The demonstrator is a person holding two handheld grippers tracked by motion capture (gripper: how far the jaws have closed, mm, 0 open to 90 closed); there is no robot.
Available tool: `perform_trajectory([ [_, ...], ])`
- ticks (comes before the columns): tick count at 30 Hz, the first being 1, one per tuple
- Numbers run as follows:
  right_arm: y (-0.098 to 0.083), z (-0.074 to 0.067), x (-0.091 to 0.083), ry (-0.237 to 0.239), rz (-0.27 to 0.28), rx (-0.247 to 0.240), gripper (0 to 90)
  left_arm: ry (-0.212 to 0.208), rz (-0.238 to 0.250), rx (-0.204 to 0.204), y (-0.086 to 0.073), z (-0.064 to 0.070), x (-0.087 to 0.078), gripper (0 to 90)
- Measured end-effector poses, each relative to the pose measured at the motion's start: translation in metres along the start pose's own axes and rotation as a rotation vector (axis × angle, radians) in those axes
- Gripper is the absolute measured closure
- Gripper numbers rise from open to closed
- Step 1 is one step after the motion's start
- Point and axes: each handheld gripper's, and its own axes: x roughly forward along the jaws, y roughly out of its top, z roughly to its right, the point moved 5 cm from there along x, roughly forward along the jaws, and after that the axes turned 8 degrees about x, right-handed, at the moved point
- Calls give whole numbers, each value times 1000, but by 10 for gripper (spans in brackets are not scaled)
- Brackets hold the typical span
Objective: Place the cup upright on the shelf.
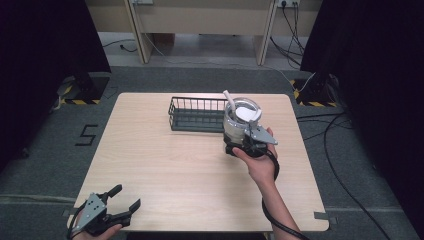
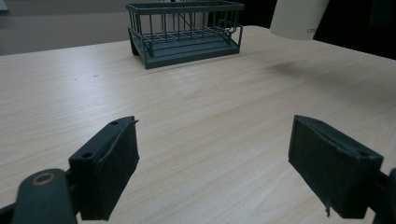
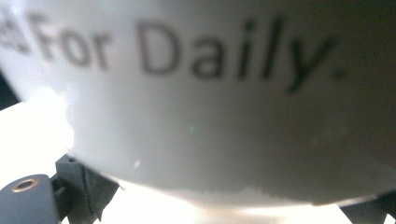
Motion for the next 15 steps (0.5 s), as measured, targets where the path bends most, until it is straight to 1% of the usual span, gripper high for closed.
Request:
perform_trajectory([
  [9,10,-2,8,-7,1,4,101,-4,5,-2,0,0,0,153],
  [15,20,-5,13,-7,13,3,102,-4,4,1,1,1,0,154],
])
